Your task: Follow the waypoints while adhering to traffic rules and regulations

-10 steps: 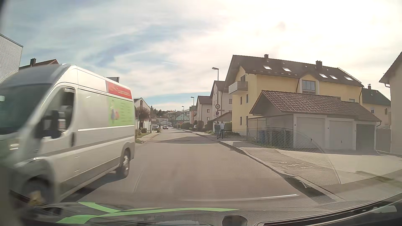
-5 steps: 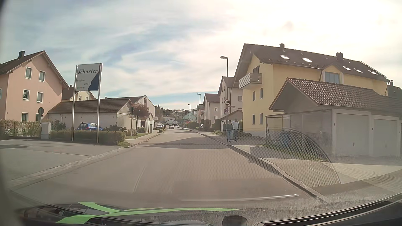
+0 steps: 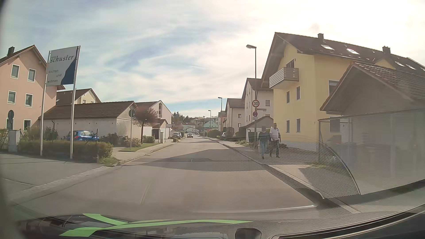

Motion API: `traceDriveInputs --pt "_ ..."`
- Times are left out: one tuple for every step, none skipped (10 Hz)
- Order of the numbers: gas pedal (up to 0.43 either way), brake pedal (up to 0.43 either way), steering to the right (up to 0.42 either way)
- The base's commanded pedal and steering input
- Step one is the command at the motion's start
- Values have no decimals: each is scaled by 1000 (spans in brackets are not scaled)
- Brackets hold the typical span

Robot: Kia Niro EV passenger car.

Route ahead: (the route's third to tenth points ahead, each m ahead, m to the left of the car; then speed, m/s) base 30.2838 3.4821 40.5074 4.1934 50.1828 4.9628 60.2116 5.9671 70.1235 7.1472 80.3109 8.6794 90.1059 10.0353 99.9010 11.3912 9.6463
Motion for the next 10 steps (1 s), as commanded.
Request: traceDriveInputs --pt "0 0 -35" --pt "0 0 -32" --pt "0 0 -32" --pt "0 0 -31" --pt "0 0 -30" --pt "0 0 -29" --pt "0 0 -27" --pt "8 0 -23" --pt "8 0 -18" --pt "8 0 -13"
